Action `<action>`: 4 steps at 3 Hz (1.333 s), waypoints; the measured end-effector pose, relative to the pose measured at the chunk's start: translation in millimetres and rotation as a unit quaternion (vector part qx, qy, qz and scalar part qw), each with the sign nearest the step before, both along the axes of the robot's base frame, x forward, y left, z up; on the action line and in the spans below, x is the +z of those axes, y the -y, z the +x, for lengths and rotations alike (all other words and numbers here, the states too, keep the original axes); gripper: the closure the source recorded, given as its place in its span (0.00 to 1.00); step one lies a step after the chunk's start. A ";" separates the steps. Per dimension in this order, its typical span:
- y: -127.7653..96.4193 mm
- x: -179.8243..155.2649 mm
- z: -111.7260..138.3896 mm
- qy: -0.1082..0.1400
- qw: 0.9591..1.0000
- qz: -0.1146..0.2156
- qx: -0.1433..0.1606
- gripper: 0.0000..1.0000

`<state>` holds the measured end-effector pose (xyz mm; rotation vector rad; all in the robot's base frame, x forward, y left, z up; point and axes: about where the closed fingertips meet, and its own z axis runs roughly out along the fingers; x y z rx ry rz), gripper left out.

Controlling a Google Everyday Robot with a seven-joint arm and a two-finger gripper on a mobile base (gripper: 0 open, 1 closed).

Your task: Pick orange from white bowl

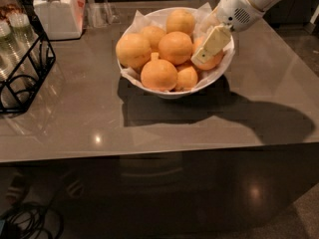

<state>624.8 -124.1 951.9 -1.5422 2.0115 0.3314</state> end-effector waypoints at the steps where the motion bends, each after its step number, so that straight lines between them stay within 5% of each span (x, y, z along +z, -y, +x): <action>1: 0.4 -11.2 6.0 -0.003 1.000 -0.009 -0.001 0.33; 4: 10.6 -35.6 7.7 -0.019 1.000 -0.018 -0.012 0.30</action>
Offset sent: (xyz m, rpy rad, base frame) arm 0.0062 -0.0167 -0.0309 -0.0358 0.0301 -0.0419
